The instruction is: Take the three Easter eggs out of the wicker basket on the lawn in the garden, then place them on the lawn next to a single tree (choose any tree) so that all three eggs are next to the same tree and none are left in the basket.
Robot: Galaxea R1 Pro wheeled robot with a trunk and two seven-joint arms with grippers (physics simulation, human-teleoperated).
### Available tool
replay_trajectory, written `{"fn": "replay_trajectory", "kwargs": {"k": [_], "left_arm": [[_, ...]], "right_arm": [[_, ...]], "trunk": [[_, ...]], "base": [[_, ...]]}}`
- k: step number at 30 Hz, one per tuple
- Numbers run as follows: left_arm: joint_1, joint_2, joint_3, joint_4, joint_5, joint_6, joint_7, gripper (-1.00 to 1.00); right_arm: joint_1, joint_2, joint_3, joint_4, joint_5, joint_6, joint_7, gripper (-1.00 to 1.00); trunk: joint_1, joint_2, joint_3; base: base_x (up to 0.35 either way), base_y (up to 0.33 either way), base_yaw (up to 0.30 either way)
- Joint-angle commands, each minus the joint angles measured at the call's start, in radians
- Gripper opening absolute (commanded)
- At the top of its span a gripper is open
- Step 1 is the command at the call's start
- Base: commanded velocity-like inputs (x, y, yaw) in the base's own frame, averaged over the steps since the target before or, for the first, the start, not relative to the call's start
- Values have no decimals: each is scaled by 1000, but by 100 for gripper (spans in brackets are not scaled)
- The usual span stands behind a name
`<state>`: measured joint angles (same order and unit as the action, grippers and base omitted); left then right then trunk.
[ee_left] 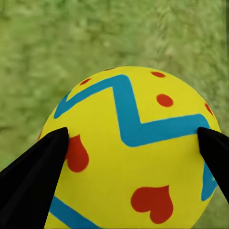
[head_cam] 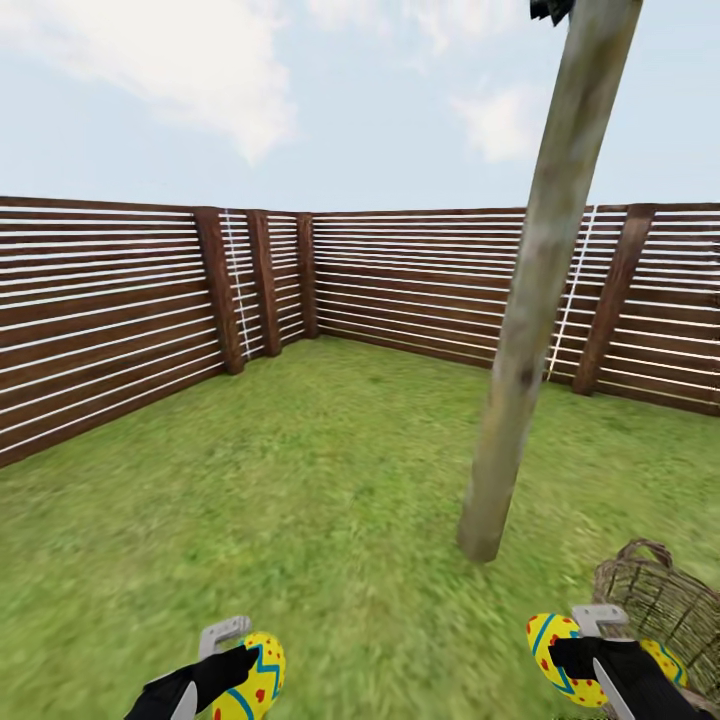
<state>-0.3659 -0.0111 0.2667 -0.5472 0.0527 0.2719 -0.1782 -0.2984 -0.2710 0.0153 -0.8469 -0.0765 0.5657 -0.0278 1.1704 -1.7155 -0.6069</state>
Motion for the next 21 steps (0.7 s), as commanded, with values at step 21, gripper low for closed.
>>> {"fn": "replay_trajectory", "kwargs": {"k": [21], "left_arm": [[0,-2,6,-2,6,10,-6,-100]], "right_arm": [[-1,-1,1,-1,-8,5,-3,-100]], "trunk": [[0,-1,-1]], "base": [[211,298,-300]]}}
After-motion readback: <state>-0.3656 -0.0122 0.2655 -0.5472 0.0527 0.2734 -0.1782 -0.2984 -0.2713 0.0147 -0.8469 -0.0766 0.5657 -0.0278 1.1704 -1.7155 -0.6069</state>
